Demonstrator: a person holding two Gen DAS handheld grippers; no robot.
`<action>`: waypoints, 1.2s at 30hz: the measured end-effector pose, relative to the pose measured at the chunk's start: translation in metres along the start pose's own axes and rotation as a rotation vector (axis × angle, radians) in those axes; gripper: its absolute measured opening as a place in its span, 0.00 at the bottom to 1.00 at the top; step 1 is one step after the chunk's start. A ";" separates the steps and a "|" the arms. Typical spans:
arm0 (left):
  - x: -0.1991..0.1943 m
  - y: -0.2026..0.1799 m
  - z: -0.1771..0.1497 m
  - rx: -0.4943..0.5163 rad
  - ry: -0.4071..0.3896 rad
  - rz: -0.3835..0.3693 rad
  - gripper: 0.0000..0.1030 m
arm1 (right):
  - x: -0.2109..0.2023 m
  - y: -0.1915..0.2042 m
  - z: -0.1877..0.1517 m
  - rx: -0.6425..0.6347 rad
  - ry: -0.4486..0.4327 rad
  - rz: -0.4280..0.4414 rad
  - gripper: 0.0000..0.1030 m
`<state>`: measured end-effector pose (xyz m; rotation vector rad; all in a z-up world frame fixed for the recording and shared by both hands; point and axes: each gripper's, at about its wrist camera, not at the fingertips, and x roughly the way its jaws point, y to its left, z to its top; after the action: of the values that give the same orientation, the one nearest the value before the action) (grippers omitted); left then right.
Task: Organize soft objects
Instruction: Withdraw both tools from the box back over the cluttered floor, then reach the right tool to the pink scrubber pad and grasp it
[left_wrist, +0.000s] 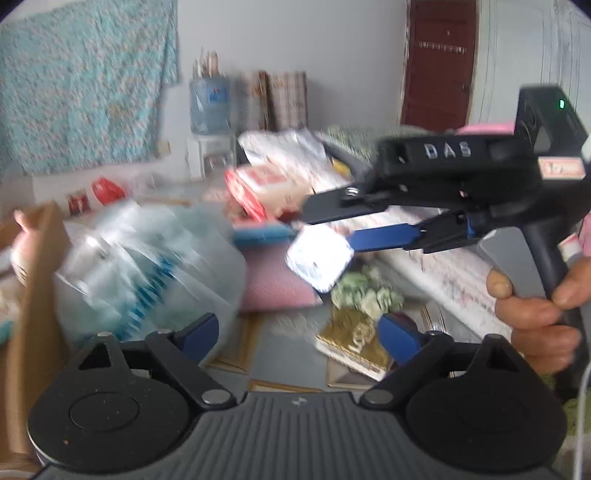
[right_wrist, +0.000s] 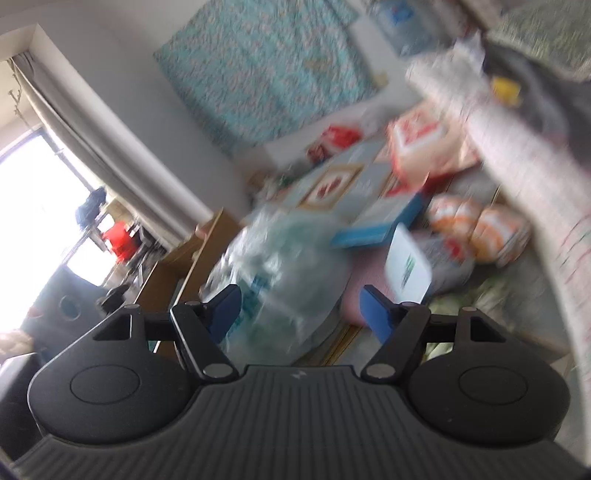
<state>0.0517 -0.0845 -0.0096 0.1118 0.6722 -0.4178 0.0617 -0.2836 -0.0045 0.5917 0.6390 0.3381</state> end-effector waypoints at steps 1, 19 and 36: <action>0.008 0.000 -0.002 -0.005 0.019 -0.009 0.87 | 0.007 -0.001 -0.002 0.001 0.024 -0.007 0.67; 0.040 0.013 -0.025 -0.023 0.081 -0.060 0.82 | 0.065 -0.013 0.011 -0.084 0.091 -0.308 0.58; 0.038 0.014 -0.024 -0.020 0.059 -0.093 0.89 | 0.083 -0.002 0.057 -0.135 0.040 -0.296 0.60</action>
<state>0.0701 -0.0785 -0.0529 0.0745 0.7412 -0.4992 0.1613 -0.2697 -0.0065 0.3557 0.7253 0.1139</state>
